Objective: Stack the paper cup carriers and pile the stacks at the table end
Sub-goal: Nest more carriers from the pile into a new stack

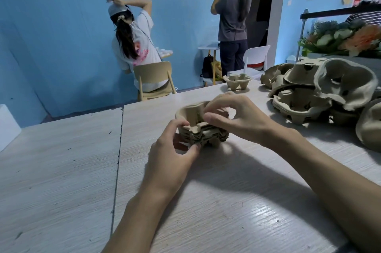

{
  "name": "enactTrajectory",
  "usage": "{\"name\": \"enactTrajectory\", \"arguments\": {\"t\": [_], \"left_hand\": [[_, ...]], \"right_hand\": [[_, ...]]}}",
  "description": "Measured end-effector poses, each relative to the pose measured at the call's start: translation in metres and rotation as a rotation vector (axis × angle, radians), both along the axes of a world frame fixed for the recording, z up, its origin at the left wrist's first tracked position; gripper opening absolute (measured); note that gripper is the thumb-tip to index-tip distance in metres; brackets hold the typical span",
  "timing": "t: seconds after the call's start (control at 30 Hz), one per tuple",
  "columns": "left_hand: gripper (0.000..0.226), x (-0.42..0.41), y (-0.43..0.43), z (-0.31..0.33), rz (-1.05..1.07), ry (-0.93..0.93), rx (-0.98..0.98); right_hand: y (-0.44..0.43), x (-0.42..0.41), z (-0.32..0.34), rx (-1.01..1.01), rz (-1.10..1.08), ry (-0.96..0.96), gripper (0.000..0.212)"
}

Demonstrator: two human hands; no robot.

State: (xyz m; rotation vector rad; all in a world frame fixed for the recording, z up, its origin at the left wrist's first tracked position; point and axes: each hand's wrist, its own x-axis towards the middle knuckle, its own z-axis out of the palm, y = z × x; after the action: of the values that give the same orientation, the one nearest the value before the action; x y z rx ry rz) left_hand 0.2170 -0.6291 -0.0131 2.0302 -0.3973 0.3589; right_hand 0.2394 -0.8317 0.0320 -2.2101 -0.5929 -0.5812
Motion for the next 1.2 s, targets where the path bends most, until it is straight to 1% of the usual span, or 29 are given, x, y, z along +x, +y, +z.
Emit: {"name": "enactTrajectory", "arguments": {"t": [0.1, 0.17, 0.27, 0.37, 0.4, 0.47, 0.5, 0.63, 0.67, 0.73, 0.83, 0.97, 1.13, 1.2], "left_hand": [[0.043, 0.003, 0.003, 0.0, 0.06, -0.026, -0.035], [0.042, 0.005, 0.004, 0.0, 0.094, -0.036, -0.056], [0.043, 0.008, 0.006, -0.001, 0.114, -0.039, -0.061], [0.046, 0.013, 0.009, -0.004, 0.143, -0.043, -0.077], [0.047, 0.014, 0.01, -0.005, 0.153, -0.045, -0.08], [0.051, 0.016, 0.011, -0.007, 0.166, -0.05, -0.073], [0.052, 0.017, 0.012, -0.008, 0.171, -0.049, -0.067], [0.053, 0.016, 0.012, -0.009, 0.17, -0.017, -0.037], [0.054, 0.016, 0.012, -0.01, 0.17, -0.005, -0.034], [0.055, 0.016, 0.012, -0.009, 0.178, 0.0, -0.024], [0.056, 0.015, 0.01, -0.005, 0.189, -0.02, -0.01], [0.056, 0.012, 0.008, -0.001, 0.2, -0.021, -0.024], [0.053, 0.011, 0.008, -0.001, 0.195, -0.038, -0.045], [0.053, 0.011, 0.008, -0.002, 0.202, -0.043, -0.049]], "right_hand": [[-0.005, 0.015, -0.002, 0.192, -0.104, 0.004, 0.021], [-0.011, 0.035, -0.003, 0.216, -0.213, 0.019, 0.02], [-0.027, 0.077, -0.007, 0.115, -0.363, 0.116, 0.028], [-0.043, 0.123, -0.011, -0.047, -0.507, 0.19, 0.04], [-0.047, 0.137, -0.012, -0.094, -0.552, 0.207, 0.041], [-0.053, 0.16, -0.011, -0.152, -0.629, 0.224, 0.037], [-0.056, 0.17, -0.011, -0.175, -0.661, 0.227, 0.039], [-0.067, 0.199, -0.011, -0.23, -0.72, 0.255, 0.065], [-0.071, 0.206, -0.012, -0.215, -0.728, 0.27, 0.067], [-0.078, 0.217, -0.016, -0.204, -0.753, 0.301, 0.064], [-0.082, 0.224, -0.021, -0.195, -0.78, 0.37, 0.066], [-0.087, 0.225, -0.027, -0.159, -0.792, 0.419, 0.053], [-0.091, 0.223, -0.031, -0.154, -0.825, 0.337, 0.047], [-0.093, 0.223, -0.033, -0.158, -0.825, 0.28, 0.039]]}}
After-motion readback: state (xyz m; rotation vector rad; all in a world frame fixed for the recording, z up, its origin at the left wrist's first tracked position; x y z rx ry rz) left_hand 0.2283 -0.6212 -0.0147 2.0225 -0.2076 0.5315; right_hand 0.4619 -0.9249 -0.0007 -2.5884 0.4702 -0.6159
